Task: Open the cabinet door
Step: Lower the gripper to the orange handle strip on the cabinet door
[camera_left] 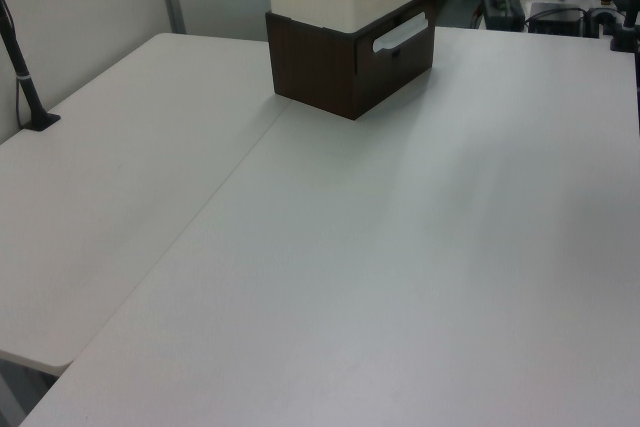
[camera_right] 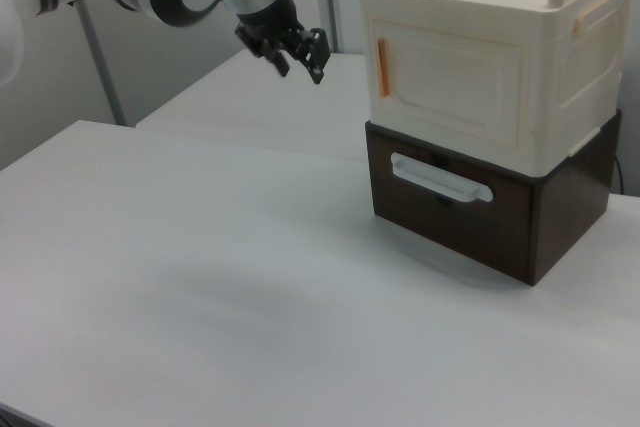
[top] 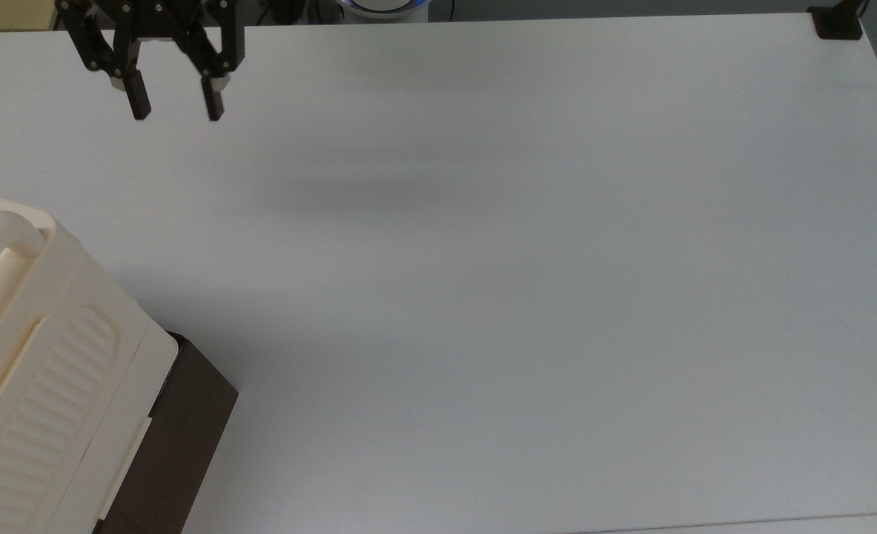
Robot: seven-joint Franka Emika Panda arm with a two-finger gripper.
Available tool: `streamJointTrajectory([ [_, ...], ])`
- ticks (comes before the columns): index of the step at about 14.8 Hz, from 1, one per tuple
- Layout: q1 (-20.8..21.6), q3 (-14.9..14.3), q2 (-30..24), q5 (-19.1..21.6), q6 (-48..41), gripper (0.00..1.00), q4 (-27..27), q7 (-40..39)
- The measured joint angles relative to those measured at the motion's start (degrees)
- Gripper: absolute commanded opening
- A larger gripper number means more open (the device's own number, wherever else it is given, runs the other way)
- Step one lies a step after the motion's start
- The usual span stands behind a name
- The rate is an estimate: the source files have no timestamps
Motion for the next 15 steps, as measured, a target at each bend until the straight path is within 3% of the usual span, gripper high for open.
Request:
streamJointTrajectory([
  [3, -0.4, 0.0, 1.6, 2.7, 8.6, 0.56, 0.0, 1.1],
  [7, -0.5, 0.0, 4.4, 2.8, 18.0, 0.57, 0.0, 5.3],
  [15, -1.7, 0.0, 8.8, 2.8, 28.1, 0.57, 0.3, 6.8],
])
